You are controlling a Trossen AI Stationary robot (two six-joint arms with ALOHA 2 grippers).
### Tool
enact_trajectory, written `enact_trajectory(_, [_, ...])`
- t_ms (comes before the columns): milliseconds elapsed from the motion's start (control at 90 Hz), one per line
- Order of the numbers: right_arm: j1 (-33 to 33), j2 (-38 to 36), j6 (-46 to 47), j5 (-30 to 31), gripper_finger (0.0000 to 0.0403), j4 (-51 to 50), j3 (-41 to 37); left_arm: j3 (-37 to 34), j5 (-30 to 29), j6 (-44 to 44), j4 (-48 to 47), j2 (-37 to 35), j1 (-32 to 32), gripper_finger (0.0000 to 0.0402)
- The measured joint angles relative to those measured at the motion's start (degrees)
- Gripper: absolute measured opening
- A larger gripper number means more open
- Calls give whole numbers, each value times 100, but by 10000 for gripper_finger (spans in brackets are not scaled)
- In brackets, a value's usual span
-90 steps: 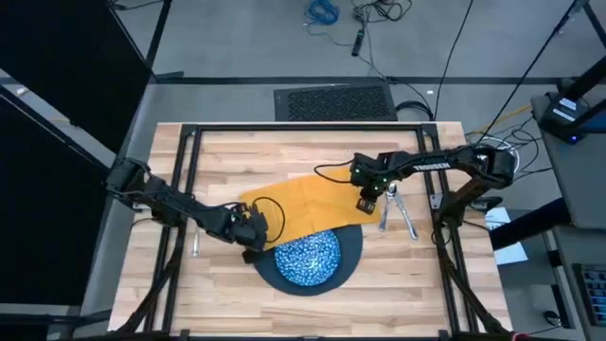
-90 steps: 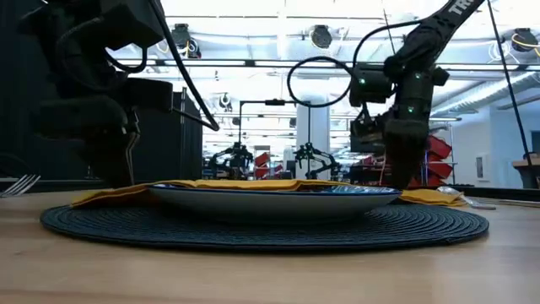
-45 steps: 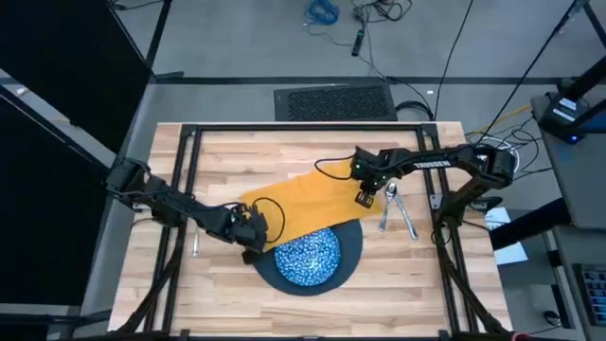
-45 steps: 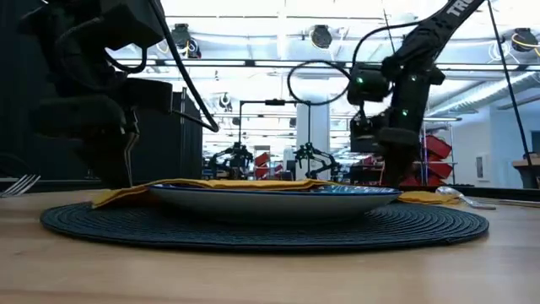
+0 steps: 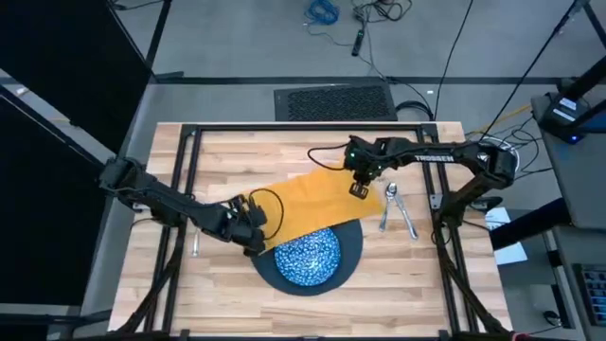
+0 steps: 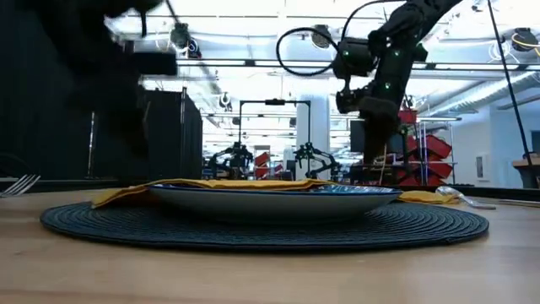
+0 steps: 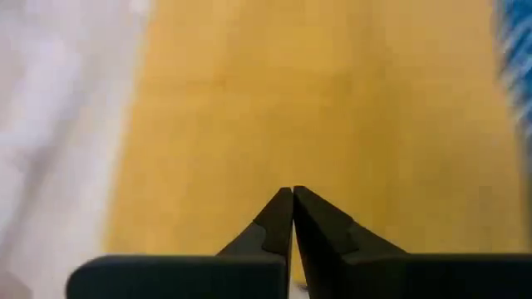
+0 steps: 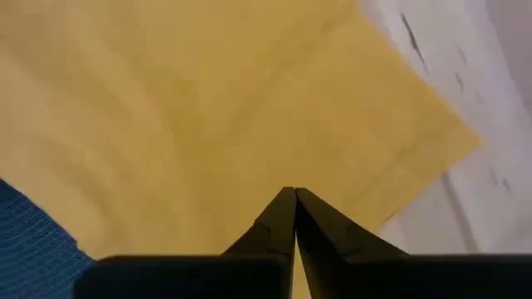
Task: Set table place
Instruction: Fold the yellow table napkin
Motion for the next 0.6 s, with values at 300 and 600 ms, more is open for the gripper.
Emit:
enact_trajectory(300, [584,-748,710,-12,0,1033,-533,-56,-213,215,-31,-1708,204,0])
enact_trajectory(600, [2003,-629,676,-84,0,4225,-790,-132,-167,-338,-656,-1788,584,0])
